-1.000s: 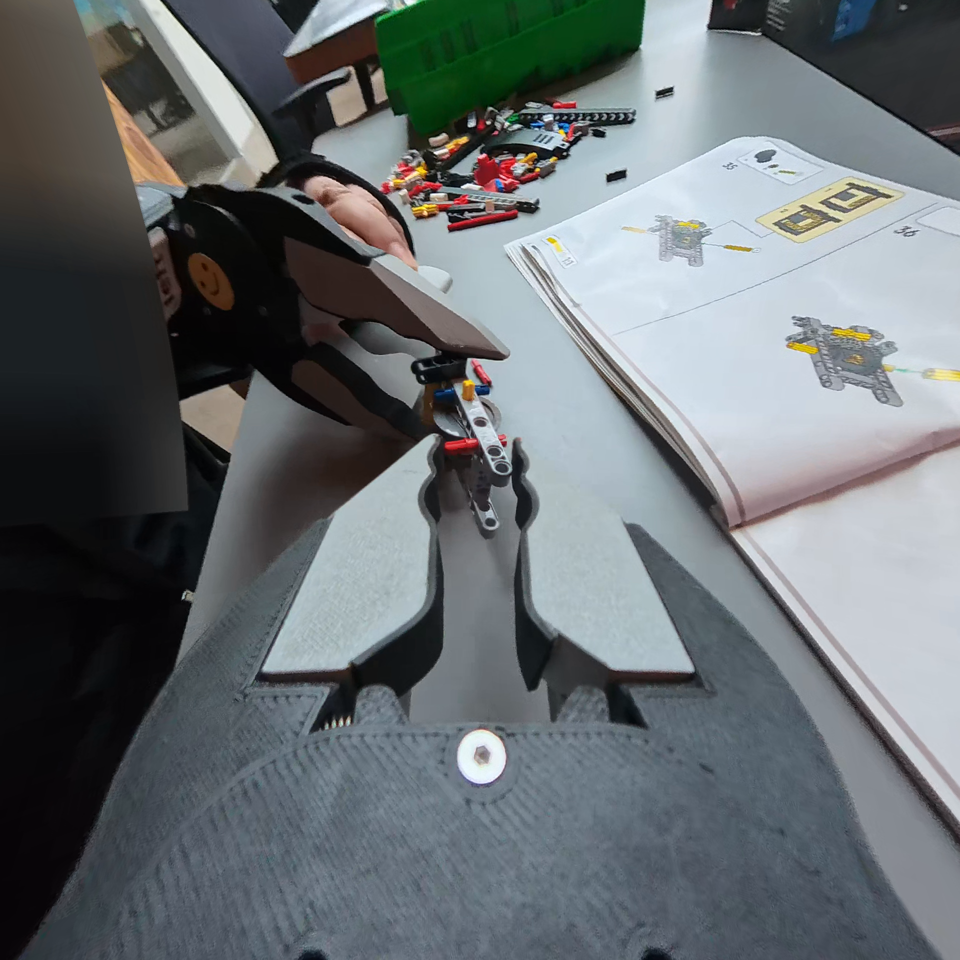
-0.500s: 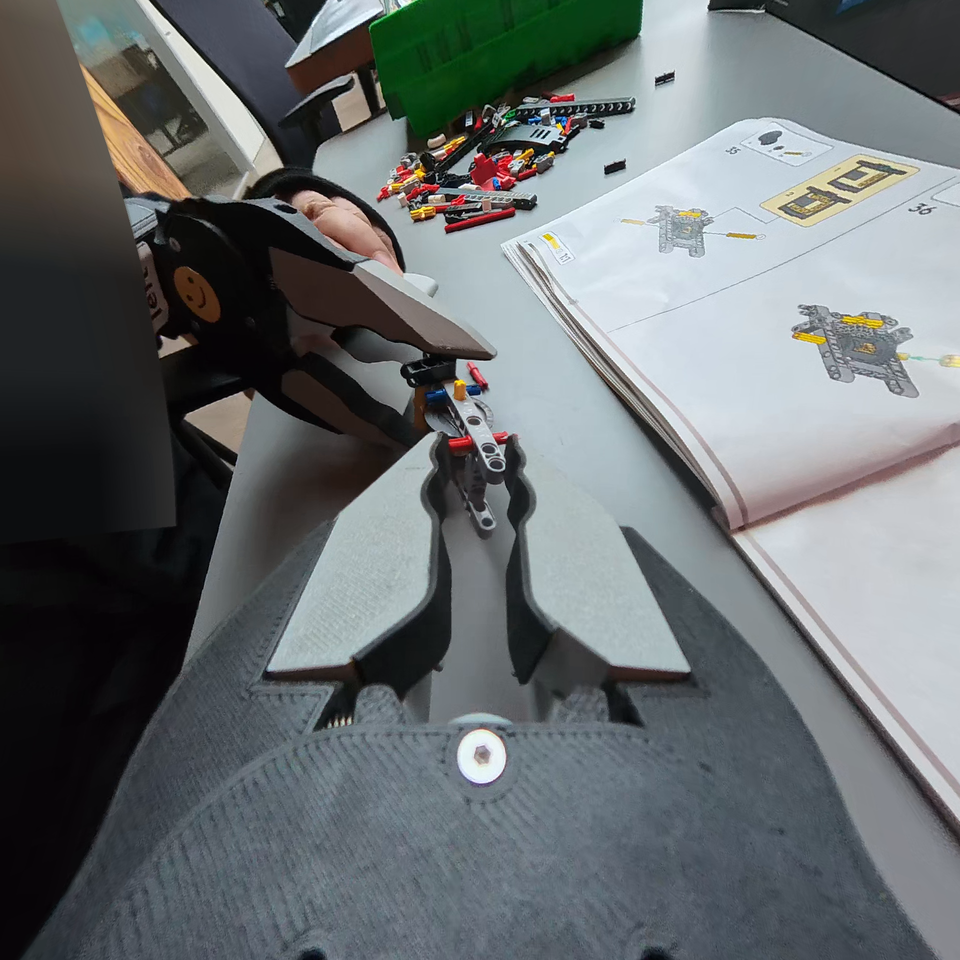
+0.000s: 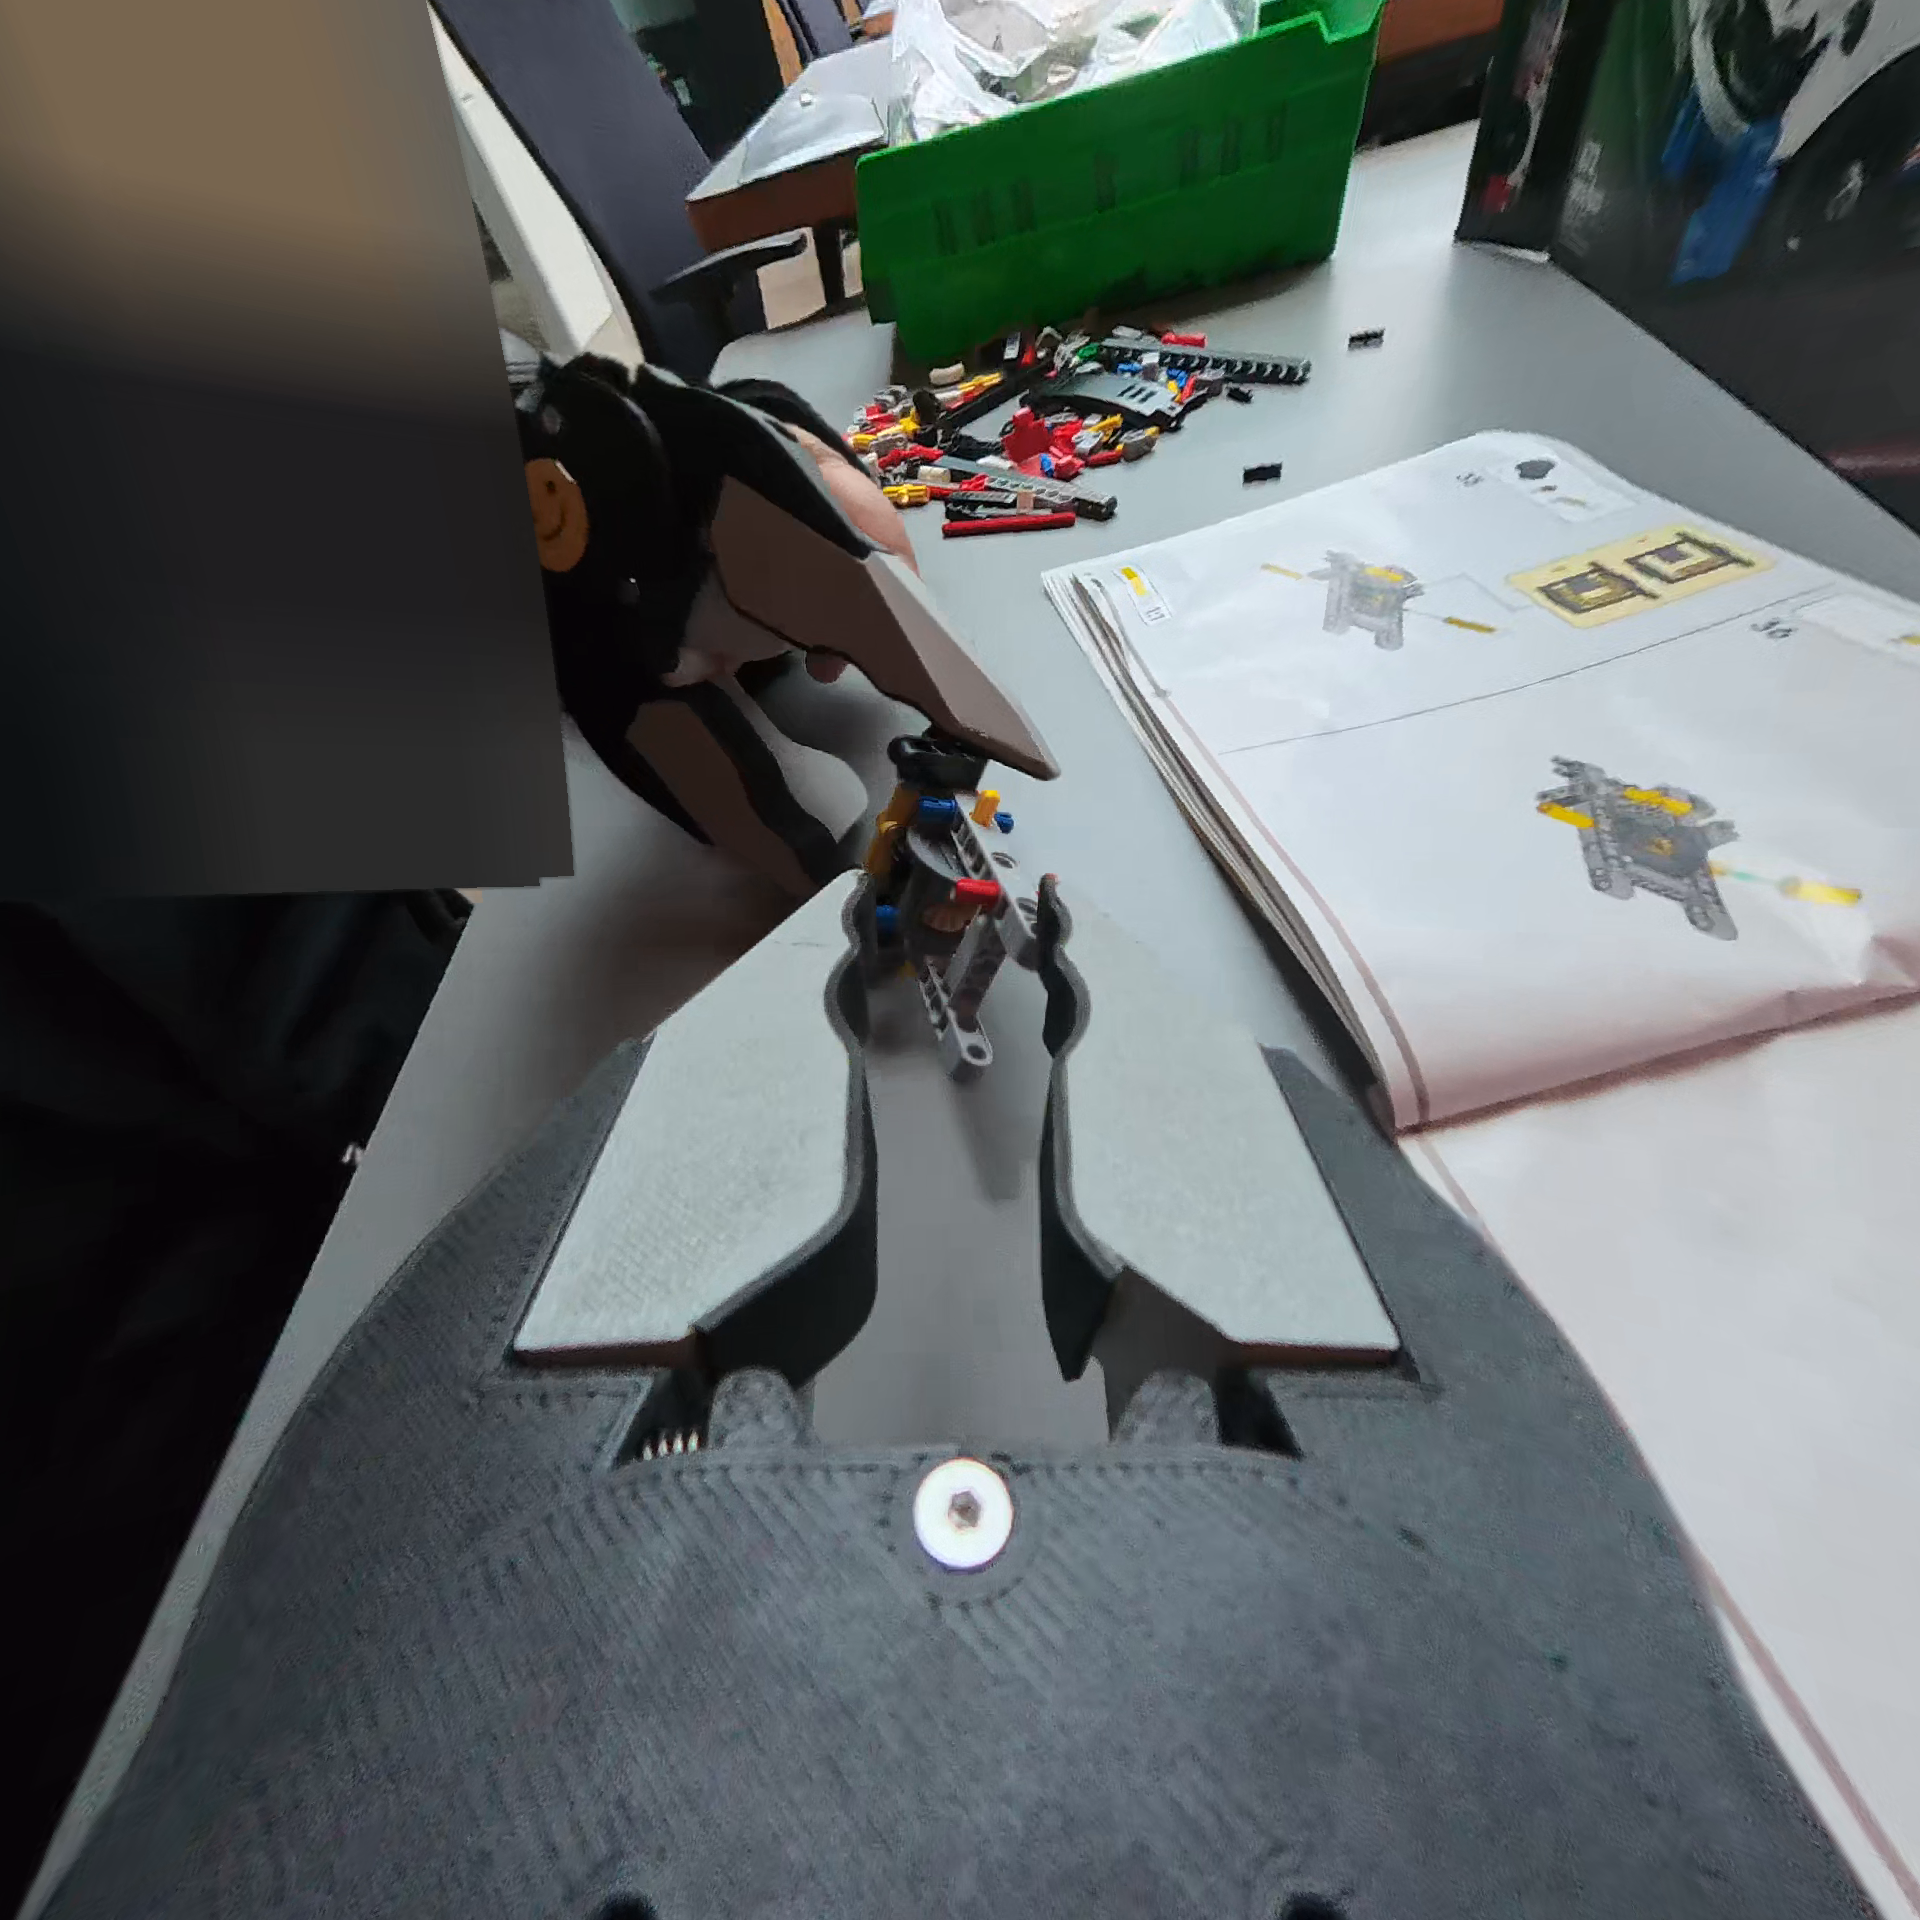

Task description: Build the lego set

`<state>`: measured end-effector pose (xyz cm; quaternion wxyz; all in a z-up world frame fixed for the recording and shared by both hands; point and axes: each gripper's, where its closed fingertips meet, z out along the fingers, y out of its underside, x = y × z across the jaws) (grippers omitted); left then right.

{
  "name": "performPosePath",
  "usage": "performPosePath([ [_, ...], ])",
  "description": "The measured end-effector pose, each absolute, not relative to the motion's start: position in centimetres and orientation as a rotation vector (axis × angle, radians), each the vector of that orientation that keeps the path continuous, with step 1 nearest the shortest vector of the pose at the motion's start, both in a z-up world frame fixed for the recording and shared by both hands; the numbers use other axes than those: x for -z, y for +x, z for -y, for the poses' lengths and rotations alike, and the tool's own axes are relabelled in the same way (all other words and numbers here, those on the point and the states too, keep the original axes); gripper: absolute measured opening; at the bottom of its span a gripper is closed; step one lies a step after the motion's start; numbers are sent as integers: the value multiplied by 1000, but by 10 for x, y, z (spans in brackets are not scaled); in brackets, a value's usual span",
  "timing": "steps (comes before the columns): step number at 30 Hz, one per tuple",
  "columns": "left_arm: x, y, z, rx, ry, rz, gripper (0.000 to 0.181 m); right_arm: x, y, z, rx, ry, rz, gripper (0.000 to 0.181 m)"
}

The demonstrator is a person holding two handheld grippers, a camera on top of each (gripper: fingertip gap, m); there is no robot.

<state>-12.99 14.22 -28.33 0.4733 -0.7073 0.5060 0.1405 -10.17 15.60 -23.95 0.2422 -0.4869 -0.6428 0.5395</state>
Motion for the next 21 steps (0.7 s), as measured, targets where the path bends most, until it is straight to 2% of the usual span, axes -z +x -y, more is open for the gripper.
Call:
performPosePath([
  [4,285,-127,-141,-221,-1775,-1204,61,241,-98,-165,-1433,-1348,1731,29],
  [14,276,-111,-131,761,-2045,-854,61,229,-90,-175,-1651,-1368,1641,40],
  [21,276,-112,-130,943,-2094,-787,61,235,-88,-165,-1642,-1337,1739,47],
])
